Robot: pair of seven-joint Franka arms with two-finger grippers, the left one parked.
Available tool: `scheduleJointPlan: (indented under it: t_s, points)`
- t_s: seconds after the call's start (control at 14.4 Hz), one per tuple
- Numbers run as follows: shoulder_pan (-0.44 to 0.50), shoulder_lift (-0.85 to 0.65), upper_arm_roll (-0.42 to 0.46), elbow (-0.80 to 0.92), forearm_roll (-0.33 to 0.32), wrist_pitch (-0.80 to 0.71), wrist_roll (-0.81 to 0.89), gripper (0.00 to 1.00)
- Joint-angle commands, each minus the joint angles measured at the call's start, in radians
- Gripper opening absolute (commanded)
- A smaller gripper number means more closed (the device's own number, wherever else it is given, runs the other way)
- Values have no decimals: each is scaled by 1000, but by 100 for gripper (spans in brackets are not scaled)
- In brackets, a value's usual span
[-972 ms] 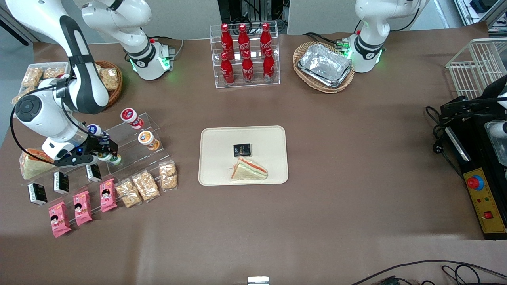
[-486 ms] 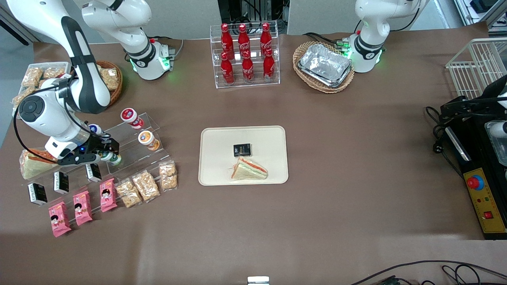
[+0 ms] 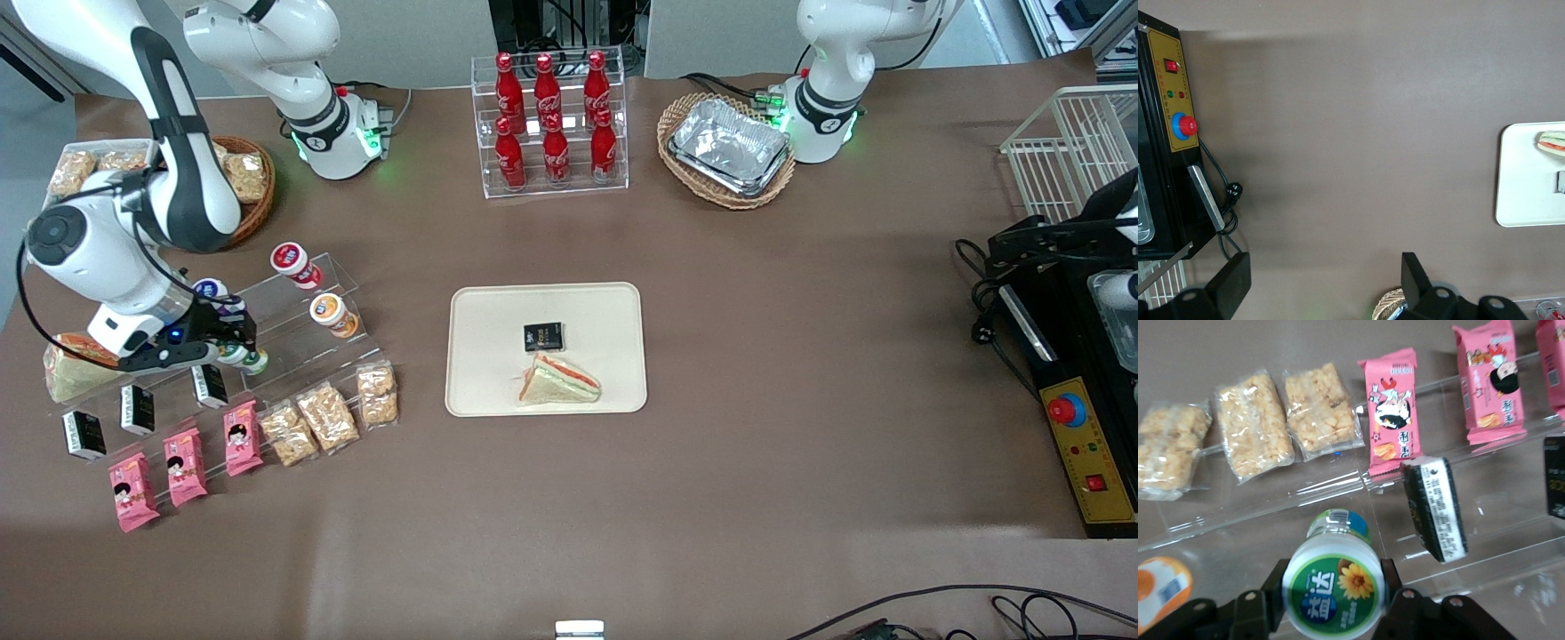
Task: Place green gum on tray
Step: 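Close the right gripper on the green-lidded cup, then lift the green-lidded cup out of the rack with the right gripper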
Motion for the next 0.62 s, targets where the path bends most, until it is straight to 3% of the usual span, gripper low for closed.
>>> scheduleJointPlan:
  t_s: [0.0,0.28,0.56]
  points:
    - [-4,-40,0,184,4,-289,-21,26]
    - [6,-54,11,385,16,-594,-15,26]
    - [29,-119,74,387,62,-671,82,26]
